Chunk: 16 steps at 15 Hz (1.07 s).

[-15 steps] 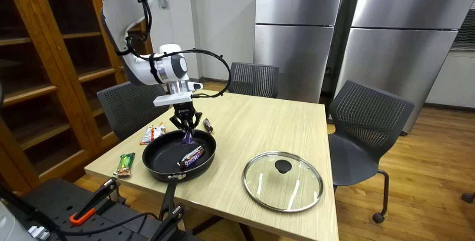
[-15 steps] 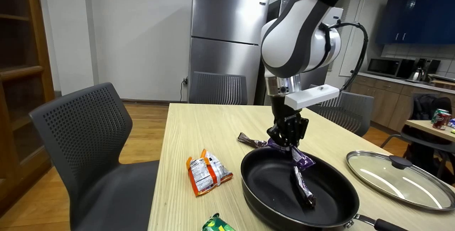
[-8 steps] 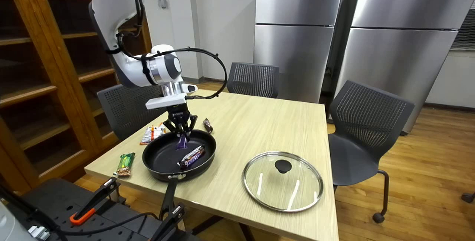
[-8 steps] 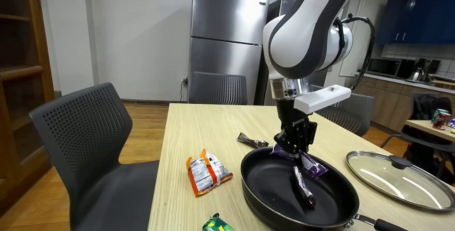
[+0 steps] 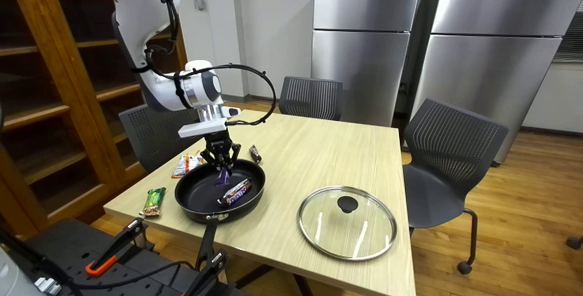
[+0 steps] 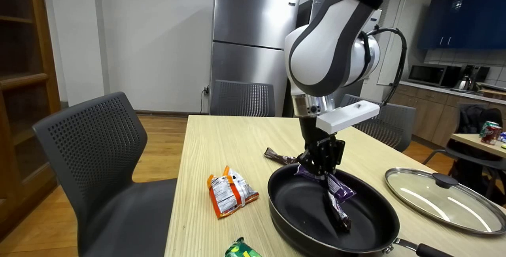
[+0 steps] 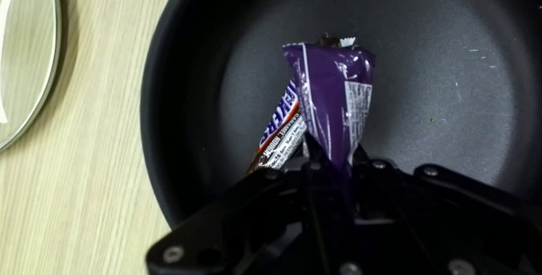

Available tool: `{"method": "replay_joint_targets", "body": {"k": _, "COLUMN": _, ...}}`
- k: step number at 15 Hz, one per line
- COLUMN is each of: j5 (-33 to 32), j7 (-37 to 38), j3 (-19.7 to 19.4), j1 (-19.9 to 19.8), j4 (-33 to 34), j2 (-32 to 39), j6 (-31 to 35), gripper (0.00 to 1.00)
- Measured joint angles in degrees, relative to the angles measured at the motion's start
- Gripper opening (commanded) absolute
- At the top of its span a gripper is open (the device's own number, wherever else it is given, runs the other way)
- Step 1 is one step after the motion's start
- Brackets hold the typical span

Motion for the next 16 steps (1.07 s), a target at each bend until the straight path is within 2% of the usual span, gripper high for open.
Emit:
{"method": "replay_joint_targets", "body": {"k": 11, "j5": 0.0, "j7": 0.5, "j3": 0.0, "j1": 1.2, "j4": 11.0, "j2": 8.7, "j6": -6.6, "gripper": 0.04}}
{"method": "replay_joint_targets", "body": {"k": 12, "j5": 0.0, "j7": 0.5, "j3": 0.0, "j1": 1.3, "j4": 11.6, "j2": 9.0, "j6": -7.1, "gripper": 0.4}}
{"method": "replay_joint_targets", "body": {"k": 13, "j5": 0.0, "j7": 0.5, "j3": 0.0, "j1": 1.4, "j4": 12.1, "j2": 9.3, "j6": -7.7, "gripper": 0.41}}
{"method": "replay_joint_targets", "body": {"k": 16, "j5": -0.2, "j7": 0.5, "j3": 0.0, "j1": 1.7, "j4": 13.2, "j2": 9.8, "j6": -8.9, "gripper": 0.63}}
